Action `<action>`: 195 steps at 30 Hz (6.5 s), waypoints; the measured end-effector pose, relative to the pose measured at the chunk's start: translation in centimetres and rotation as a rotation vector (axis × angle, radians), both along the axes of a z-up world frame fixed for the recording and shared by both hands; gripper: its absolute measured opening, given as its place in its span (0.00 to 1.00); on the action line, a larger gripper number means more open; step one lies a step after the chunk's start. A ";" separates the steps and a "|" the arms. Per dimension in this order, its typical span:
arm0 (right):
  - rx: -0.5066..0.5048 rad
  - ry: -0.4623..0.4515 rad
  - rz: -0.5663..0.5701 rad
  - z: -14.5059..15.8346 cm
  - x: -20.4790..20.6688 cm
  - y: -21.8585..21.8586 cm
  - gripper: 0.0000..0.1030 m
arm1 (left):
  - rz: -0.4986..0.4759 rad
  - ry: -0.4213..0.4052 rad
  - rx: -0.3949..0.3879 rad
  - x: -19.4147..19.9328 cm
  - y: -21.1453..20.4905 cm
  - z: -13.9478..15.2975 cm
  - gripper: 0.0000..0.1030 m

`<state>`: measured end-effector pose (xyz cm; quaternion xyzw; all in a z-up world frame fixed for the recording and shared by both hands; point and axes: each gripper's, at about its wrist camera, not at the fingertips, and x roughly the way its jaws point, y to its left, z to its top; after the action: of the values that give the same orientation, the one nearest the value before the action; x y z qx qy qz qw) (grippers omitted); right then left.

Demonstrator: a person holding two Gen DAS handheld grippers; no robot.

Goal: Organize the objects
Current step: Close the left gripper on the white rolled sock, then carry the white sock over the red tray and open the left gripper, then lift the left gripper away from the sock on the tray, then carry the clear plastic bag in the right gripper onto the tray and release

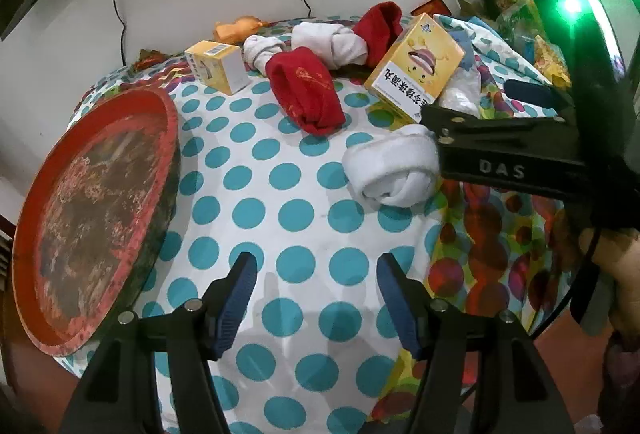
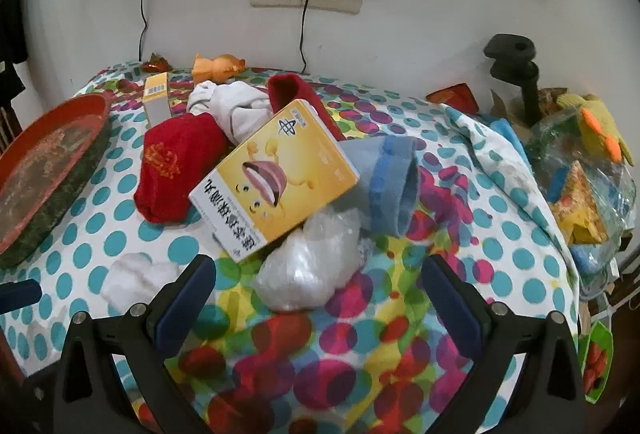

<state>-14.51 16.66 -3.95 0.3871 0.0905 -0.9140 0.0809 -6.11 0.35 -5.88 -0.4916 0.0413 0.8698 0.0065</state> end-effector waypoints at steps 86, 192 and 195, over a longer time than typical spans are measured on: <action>-0.059 -0.104 -0.057 -2.6 -3.3 4.4 0.46 | 0.103 0.124 0.077 -1.1 -9.6 2.4 0.47; -0.013 -0.052 -0.126 -0.3 0.6 3.4 0.46 | 0.472 0.204 -0.010 11.5 -26.5 4.1 0.62; -0.016 -0.043 -0.097 0.3 2.0 2.3 0.46 | 0.495 0.186 0.021 11.5 -27.3 3.7 0.62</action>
<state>-12.51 19.00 -3.65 0.4100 0.0624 -0.9090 0.0414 5.38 -26.93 -2.20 -0.4045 -0.0889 0.8867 -0.2053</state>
